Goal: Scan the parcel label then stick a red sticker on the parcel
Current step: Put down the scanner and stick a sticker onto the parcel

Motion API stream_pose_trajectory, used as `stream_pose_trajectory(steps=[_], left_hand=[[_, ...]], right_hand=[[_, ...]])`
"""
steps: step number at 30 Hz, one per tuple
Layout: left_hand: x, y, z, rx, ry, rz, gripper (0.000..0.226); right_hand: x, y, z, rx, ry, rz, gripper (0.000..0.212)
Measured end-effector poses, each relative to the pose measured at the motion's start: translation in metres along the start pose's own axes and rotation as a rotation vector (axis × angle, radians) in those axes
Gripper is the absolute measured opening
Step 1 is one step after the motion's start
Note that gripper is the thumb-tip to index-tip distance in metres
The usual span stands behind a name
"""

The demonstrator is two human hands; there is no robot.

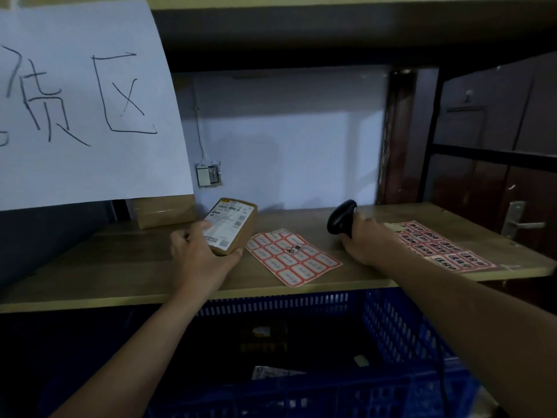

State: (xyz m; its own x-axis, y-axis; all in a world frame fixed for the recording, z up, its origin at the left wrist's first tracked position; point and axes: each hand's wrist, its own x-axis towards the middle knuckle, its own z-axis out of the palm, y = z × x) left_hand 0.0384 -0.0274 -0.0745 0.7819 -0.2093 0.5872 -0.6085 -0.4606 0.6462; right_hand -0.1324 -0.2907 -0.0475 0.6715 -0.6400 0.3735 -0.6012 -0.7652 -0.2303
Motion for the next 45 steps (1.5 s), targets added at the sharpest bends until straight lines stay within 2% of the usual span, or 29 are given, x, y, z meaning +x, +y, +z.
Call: stream_pose_trajectory(steps=[3, 9, 15, 18, 19, 22, 24, 29, 37, 45], left_hand=[[-0.003, 0.002, 0.0, -0.014, -0.013, -0.017, 0.074], [-0.005, 0.005, -0.005, 0.007, -0.065, -0.049, 0.072], [-0.006, 0.004, -0.005, 0.024, -0.103, -0.064, 0.073], [-0.01, 0.004, -0.006, 0.002, -0.103, -0.05, 0.073], [-0.01, 0.004, -0.007, -0.001, -0.1, -0.043, 0.073], [-0.012, 0.004, -0.008, 0.006, -0.098, -0.041, 0.075], [-0.012, 0.004, -0.009, 0.02, -0.099, -0.045, 0.078], [-0.015, 0.005, -0.007, 0.07, -0.07, -0.026, 0.082], [-0.016, 0.007, -0.006, 0.087, -0.085, -0.001, 0.082], [-0.018, 0.007, -0.002, 0.107, -0.071, 0.021, 0.086]], right_hand=[[0.002, -0.002, 0.004, -0.111, -0.012, -0.023, 0.051], [0.003, 0.0, 0.004, -0.127, 0.002, -0.023, 0.051], [0.005, -0.015, 0.004, -0.242, 0.011, 0.051, 0.068], [0.004, -0.033, -0.001, -0.199, 0.18, -0.103, 0.055], [0.004, -0.041, -0.002, -0.14, 0.186, -0.176, 0.05], [0.001, -0.07, -0.002, 0.015, 0.008, -0.298, 0.037], [-0.001, -0.085, 0.005, 0.036, -0.102, -0.288, 0.042], [0.0, -0.099, 0.029, -0.055, -0.115, -0.23, 0.062], [-0.002, -0.11, 0.034, -0.069, -0.051, -0.215, 0.027], [-0.007, -0.111, 0.035, -0.095, -0.036, -0.237, 0.02]])
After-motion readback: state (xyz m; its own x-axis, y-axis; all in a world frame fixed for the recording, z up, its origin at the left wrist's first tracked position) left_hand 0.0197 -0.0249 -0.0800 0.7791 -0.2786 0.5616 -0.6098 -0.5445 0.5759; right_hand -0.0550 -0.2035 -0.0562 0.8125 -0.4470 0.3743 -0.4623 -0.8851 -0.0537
